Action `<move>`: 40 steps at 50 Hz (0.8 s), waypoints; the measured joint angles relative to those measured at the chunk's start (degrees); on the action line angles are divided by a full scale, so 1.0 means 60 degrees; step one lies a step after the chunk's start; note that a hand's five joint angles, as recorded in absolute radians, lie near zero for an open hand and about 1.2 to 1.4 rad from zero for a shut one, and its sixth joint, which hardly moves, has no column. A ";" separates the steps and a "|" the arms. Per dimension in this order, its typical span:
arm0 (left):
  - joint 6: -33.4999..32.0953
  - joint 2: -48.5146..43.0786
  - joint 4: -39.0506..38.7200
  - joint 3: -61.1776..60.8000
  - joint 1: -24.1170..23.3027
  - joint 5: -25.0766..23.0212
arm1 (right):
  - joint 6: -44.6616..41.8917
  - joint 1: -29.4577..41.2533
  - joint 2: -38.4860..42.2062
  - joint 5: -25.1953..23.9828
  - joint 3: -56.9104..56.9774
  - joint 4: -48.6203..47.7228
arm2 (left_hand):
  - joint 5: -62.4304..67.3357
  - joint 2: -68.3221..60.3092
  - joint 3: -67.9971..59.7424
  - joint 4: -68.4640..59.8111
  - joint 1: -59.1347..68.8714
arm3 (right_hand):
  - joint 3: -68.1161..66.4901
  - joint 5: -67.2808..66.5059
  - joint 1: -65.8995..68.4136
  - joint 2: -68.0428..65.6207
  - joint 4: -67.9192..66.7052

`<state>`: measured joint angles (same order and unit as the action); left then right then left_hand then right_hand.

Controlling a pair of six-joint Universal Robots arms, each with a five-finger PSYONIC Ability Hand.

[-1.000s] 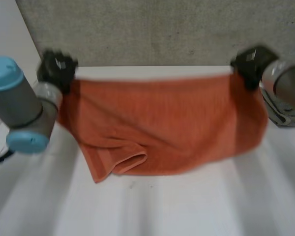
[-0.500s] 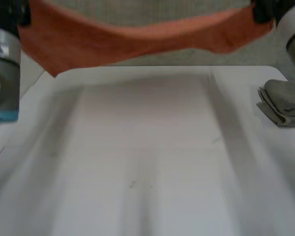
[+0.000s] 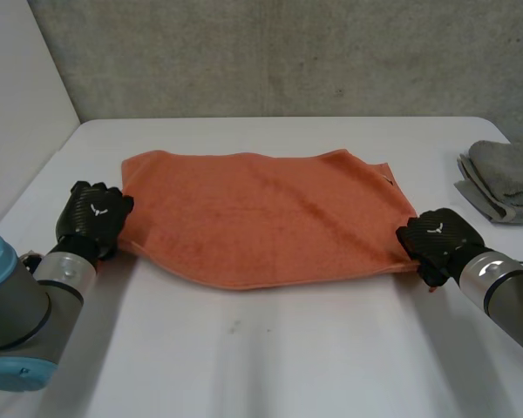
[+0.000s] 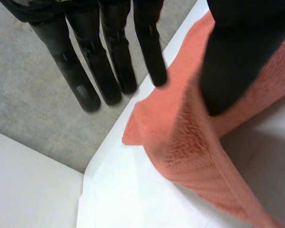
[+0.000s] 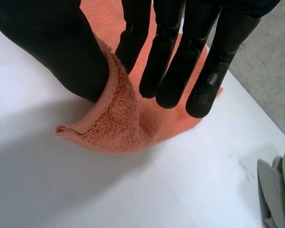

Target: Fold the laundry.

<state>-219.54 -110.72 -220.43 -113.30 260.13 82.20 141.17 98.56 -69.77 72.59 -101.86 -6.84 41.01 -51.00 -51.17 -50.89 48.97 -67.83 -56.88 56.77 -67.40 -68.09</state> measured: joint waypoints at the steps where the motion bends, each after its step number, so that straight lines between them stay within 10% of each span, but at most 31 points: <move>1: -0.0026 -0.0023 0.0016 0.0010 0.0032 0.0000 | 0.0009 -0.0044 -0.0001 -0.0012 -0.0017 0.0000 | -0.1512 0.1499 0.1484 0.1507 -0.1589 | 0.0000 0.0000 0.0000 0.0000 0.0000; 26: 0.1343 -0.0518 0.1022 0.0254 0.1361 -0.0414 | 0.0776 -0.0659 -0.0048 -0.0210 -0.0264 -0.0720 | -0.3658 0.3574 0.3556 0.3619 -0.3220 | 0.0000 0.0000 0.0000 0.0000 0.0000; 40: 0.1158 -0.0338 0.1384 0.0228 0.1425 -0.0384 | 0.0837 -0.0638 -0.0090 -0.0192 -0.0125 -0.0549 | 0.2455 -0.2824 -0.2774 -0.2882 0.2798 | 0.0000 0.0000 0.0000 0.0000 0.0000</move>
<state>-212.60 -112.74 -212.12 -111.93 268.68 79.89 146.20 94.73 -70.31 71.44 -102.61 -10.13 55.74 -67.94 -67.82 -68.19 65.76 -67.83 -56.88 56.77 -67.40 -68.09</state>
